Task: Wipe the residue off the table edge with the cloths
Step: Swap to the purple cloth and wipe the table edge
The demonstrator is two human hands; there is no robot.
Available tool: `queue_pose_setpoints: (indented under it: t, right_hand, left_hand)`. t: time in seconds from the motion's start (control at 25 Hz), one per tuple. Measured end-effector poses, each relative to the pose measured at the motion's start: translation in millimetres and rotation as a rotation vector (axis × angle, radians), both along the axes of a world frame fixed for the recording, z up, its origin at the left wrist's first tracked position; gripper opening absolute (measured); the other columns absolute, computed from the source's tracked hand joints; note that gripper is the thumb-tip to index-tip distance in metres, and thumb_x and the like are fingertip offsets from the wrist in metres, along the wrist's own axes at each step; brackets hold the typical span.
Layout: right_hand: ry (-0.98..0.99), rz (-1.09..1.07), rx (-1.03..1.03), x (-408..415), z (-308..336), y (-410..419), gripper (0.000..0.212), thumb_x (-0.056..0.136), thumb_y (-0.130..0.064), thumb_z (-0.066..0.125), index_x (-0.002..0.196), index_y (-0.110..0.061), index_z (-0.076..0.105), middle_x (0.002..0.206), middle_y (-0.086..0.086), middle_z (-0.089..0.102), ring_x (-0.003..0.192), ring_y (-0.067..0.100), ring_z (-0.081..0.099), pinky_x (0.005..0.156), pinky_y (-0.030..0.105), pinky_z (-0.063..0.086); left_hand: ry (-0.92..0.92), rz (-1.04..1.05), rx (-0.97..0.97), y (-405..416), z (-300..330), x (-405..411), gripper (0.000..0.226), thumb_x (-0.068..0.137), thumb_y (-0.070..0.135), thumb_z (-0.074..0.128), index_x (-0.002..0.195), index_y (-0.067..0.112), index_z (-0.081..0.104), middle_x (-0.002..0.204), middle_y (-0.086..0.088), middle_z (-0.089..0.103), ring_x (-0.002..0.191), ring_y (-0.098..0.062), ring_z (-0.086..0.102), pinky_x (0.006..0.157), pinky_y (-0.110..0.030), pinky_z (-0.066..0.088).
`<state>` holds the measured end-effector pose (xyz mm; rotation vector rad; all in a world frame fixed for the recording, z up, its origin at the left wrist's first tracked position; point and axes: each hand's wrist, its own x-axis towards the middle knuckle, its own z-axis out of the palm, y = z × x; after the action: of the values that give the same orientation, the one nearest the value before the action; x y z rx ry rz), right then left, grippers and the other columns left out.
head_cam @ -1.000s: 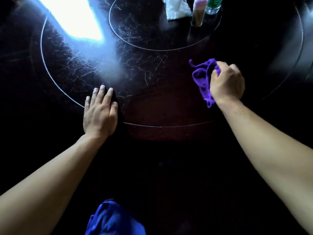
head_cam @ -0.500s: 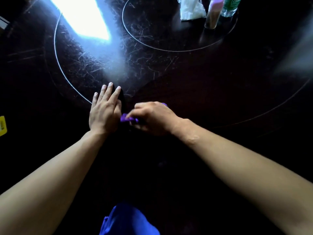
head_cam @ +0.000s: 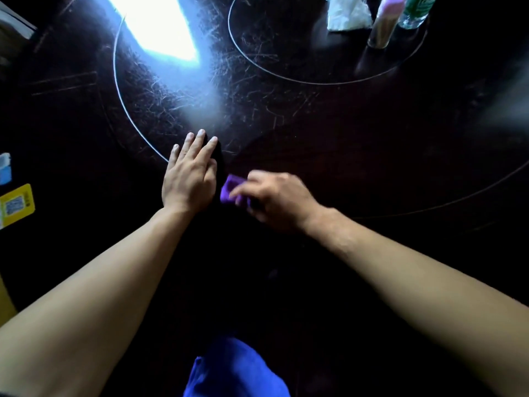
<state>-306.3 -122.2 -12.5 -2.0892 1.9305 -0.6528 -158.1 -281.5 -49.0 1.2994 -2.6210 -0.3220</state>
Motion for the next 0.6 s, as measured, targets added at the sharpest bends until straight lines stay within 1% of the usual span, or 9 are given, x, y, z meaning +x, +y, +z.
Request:
queue_pose_setpoints:
  t: [0.08, 0.12, 0.16, 0.2, 0.32, 0.4, 0.44, 0.48, 0.6]
  right_hand:
    - [0.007, 0.219, 0.013, -3, 3, 29, 0.021, 0.093, -0.041, 0.056, 0.104, -0.034, 0.072, 0.087, -0.002, 0.062, 0.068, 0.023, 0.065, 0.051, 0.032, 0.049]
    - [0.020, 0.246, 0.019, -12, 4, 38, 0.020, 0.093, -0.041, 0.057, 0.105, -0.035, 0.072, 0.087, -0.002, 0.061, 0.068, 0.022, 0.064, 0.051, 0.032, 0.049]
    - [0.035, 0.186, 0.006, -24, 4, 43, 0.020, 0.092, -0.039, 0.059, 0.106, -0.035, 0.072, 0.088, -0.002, 0.061, 0.070, 0.021, 0.065, 0.053, 0.033, 0.050]
    - [0.049, 0.027, -0.024, -40, 2, 45, 0.021, 0.090, -0.036, 0.060, 0.107, -0.034, 0.072, 0.090, 0.000, 0.062, 0.073, 0.023, 0.065, 0.056, 0.033, 0.051]
    - [0.087, -0.734, -0.053, -98, 1, 34, 0.024, 0.092, -0.033, 0.055, 0.111, -0.030, 0.070, 0.098, 0.009, 0.064, 0.086, 0.036, 0.066, 0.068, 0.039, 0.052]
    - [0.045, -1.062, 0.003, -107, 2, 13, 0.028, 0.094, -0.034, 0.048, 0.111, -0.025, 0.069, 0.104, 0.012, 0.064, 0.092, 0.041, 0.065, 0.073, 0.041, 0.050]
    - [0.029, -1.087, 0.018, -98, 3, 2, 0.029, 0.095, -0.036, 0.047, 0.110, -0.024, 0.068, 0.106, 0.012, 0.064, 0.094, 0.041, 0.065, 0.075, 0.041, 0.050]
    - [0.021, -1.012, 0.022, -82, 5, -6, 0.030, 0.095, -0.039, 0.047, 0.110, -0.025, 0.068, 0.108, 0.011, 0.064, 0.095, 0.039, 0.065, 0.075, 0.040, 0.050]
    - [-0.008, -0.426, 0.057, -22, 7, -4, 0.025, 0.094, -0.043, 0.053, 0.105, -0.030, 0.072, 0.101, 0.003, 0.065, 0.092, 0.029, 0.066, 0.073, 0.037, 0.053]
  left_hand:
    - [0.012, 0.002, -0.004, -4, -1, 1, 0.055, 0.099, 0.022, 0.043, 0.153, 0.028, 0.036, 0.165, 0.002, 0.022, 0.154, -0.012, 0.012, 0.126, -0.038, 0.006]
    - [0.016, 0.000, -0.005, -4, -2, 1, 0.054, 0.099, 0.023, 0.043, 0.152, 0.028, 0.036, 0.165, 0.002, 0.022, 0.154, -0.012, 0.012, 0.126, -0.037, 0.006]
    - [0.017, -0.003, -0.006, -5, -2, 1, 0.054, 0.099, 0.023, 0.043, 0.152, 0.028, 0.036, 0.165, 0.002, 0.022, 0.154, -0.011, 0.012, 0.126, -0.037, 0.006]
    - [0.019, -0.004, -0.005, -6, -2, 1, 0.054, 0.099, 0.023, 0.043, 0.152, 0.028, 0.036, 0.165, 0.002, 0.022, 0.154, -0.011, 0.012, 0.126, -0.038, 0.006]
    - [0.020, 0.006, -0.010, -5, -1, 2, 0.054, 0.099, 0.024, 0.041, 0.152, 0.028, 0.036, 0.165, 0.002, 0.023, 0.154, -0.012, 0.012, 0.126, -0.039, 0.007]
    - [0.017, 0.013, -0.019, 1, -1, -1, 0.053, 0.099, 0.024, 0.041, 0.152, 0.028, 0.036, 0.165, 0.001, 0.023, 0.154, -0.013, 0.013, 0.126, -0.040, 0.007]
    - [0.013, 0.013, -0.021, 3, 0, -2, 0.053, 0.099, 0.024, 0.041, 0.152, 0.027, 0.036, 0.165, 0.001, 0.023, 0.154, -0.013, 0.013, 0.126, -0.040, 0.007]
    - [0.009, 0.013, -0.021, 5, 0, -2, 0.053, 0.099, 0.024, 0.041, 0.152, 0.028, 0.036, 0.165, 0.001, 0.022, 0.154, -0.014, 0.013, 0.126, -0.040, 0.007]
    - [0.021, 0.007, 0.005, 0, 1, 0, 0.053, 0.099, 0.023, 0.042, 0.152, 0.027, 0.037, 0.165, 0.001, 0.023, 0.154, -0.014, 0.013, 0.126, -0.040, 0.007]
